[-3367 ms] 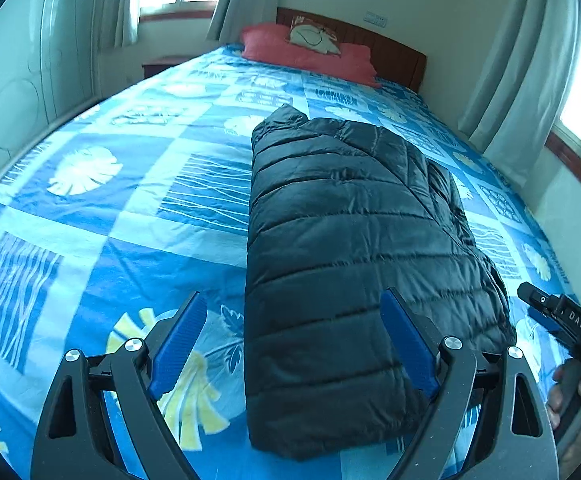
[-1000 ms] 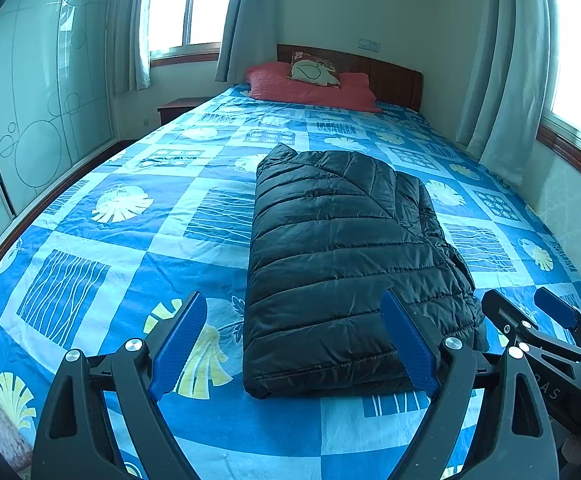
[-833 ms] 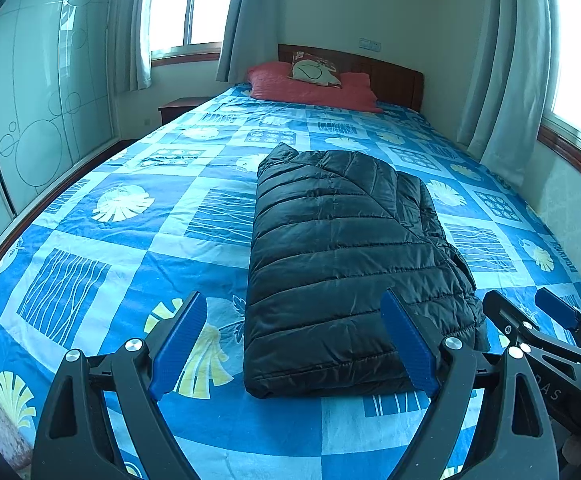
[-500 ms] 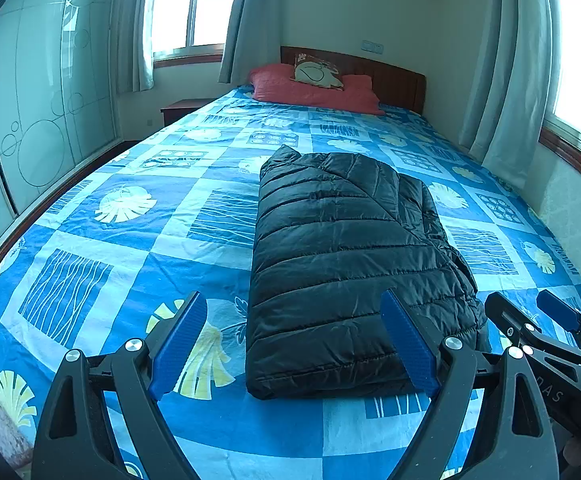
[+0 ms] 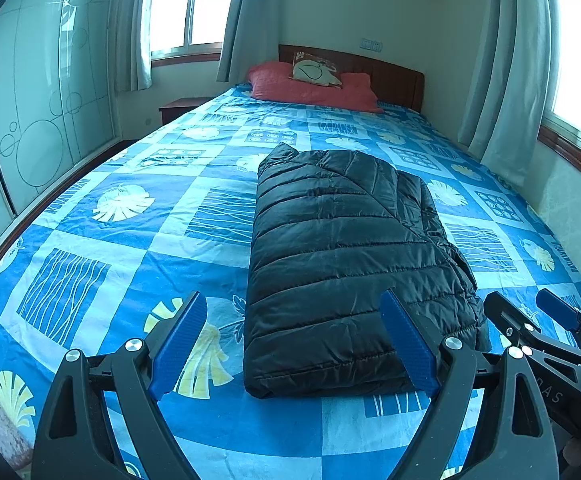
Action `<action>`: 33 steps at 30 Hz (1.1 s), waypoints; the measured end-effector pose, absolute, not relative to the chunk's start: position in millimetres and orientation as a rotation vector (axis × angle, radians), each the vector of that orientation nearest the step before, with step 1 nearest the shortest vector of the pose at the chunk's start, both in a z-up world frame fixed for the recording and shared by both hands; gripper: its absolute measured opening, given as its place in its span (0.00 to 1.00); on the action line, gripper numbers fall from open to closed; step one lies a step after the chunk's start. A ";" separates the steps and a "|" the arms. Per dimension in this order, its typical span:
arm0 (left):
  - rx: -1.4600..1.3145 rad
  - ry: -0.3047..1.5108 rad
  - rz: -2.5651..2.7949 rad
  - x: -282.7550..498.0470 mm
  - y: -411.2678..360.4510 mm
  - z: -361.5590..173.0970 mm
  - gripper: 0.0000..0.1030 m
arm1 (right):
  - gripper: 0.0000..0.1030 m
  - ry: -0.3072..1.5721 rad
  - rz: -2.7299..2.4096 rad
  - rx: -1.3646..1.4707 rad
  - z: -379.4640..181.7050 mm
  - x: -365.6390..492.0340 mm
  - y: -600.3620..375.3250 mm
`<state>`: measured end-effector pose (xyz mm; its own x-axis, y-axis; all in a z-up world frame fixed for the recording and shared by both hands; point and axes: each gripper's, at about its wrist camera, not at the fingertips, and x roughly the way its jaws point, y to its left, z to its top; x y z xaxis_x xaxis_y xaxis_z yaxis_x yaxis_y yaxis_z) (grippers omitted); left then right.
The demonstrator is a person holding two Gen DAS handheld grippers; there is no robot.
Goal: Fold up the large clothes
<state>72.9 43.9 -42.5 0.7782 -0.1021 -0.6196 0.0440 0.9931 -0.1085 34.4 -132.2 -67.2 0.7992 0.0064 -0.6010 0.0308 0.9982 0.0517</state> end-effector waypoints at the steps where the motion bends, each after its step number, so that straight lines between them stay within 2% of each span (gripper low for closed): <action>1: -0.091 0.674 -0.079 72.8 43.9 -42.5 0.85 | 0.87 0.645 -0.013 0.060 -67.3 34.4 -131.7; 14: -0.076 0.651 -0.086 71.5 39.8 -37.6 0.85 | 0.87 0.645 -0.013 0.057 -67.1 34.1 -132.0; 26: -0.127 0.714 -0.061 76.8 46.2 -48.1 0.87 | 0.87 0.648 -0.013 0.058 -70.3 33.3 -136.3; 33: -0.061 0.672 -0.033 85.4 51.3 -54.4 0.87 | 0.87 0.651 -0.024 0.055 -75.4 36.1 -149.7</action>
